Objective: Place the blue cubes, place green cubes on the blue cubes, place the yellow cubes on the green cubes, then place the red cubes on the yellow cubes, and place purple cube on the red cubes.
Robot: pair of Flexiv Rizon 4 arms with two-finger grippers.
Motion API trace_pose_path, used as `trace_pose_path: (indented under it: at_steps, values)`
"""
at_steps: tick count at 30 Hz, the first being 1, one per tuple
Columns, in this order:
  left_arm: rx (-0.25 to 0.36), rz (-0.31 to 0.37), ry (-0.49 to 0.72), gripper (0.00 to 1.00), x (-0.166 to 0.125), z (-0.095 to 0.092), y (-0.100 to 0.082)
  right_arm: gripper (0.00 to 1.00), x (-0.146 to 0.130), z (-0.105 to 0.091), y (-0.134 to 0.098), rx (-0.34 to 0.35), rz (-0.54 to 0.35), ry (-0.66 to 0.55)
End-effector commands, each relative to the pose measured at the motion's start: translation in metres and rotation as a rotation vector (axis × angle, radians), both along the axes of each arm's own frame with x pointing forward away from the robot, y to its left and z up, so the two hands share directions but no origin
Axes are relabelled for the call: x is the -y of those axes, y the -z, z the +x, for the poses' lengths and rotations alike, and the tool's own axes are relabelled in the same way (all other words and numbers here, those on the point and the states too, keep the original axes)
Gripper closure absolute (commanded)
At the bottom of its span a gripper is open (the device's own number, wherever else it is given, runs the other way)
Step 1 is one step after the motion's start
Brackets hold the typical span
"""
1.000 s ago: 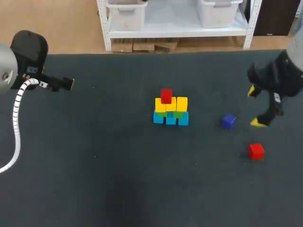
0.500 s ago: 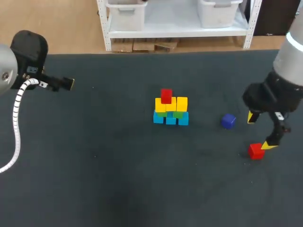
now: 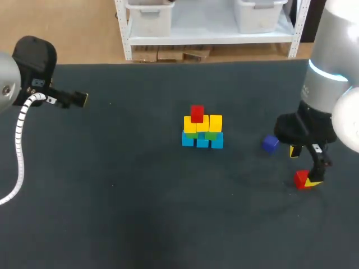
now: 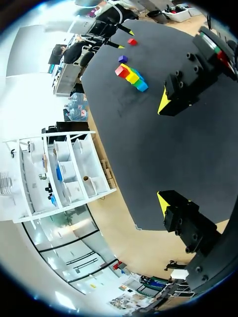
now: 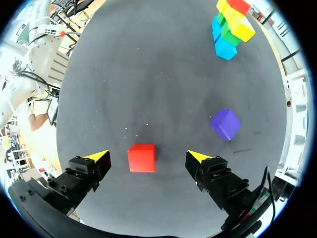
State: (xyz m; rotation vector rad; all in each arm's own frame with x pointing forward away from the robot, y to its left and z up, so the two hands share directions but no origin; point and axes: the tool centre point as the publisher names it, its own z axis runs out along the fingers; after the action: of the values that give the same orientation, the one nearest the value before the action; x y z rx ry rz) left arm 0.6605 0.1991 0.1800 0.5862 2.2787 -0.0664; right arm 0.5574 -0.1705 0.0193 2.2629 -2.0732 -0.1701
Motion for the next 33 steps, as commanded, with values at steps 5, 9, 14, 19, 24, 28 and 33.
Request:
trace_pose_path:
  at_steps: [5, 9, 14, 19, 24, 28, 33]
  values:
    - [-0.001, -0.003, 0.004, 0.0, -0.001, 0.0, 0.0, 0.0, 0.008, -0.016, 0.001, 0.049, 0.011, 0.028]
    - [-0.001, -0.003, 0.004, 0.0, -0.001, 0.0, 0.0, 0.0, 0.005, -0.02, 0.002, 0.059, 0.014, 0.025]
    - [-0.001, -0.003, 0.004, 0.0, -0.001, 0.0, 0.0, 0.0, 0.004, -0.023, 0.008, 0.06, 0.015, 0.023]
    - [-0.001, -0.003, 0.004, 0.0, -0.001, 0.0, 0.0, 0.0, 0.003, -0.028, 0.013, 0.059, 0.013, 0.009]
    - [-0.001, -0.003, 0.004, 0.0, -0.001, 0.0, 0.0, 0.08, 0.002, -0.028, 0.016, 0.071, 0.008, 0.024]
    - [-0.001, -0.003, 0.004, 0.0, -0.001, 0.0, 0.0, 0.43, 0.002, -0.027, 0.021, 0.091, 0.002, 0.036]
    - [-0.001, -0.003, 0.004, 0.0, -0.001, 0.0, 0.0, 1.0, 0.001, -0.022, 0.021, 0.13, 0.008, 0.062]
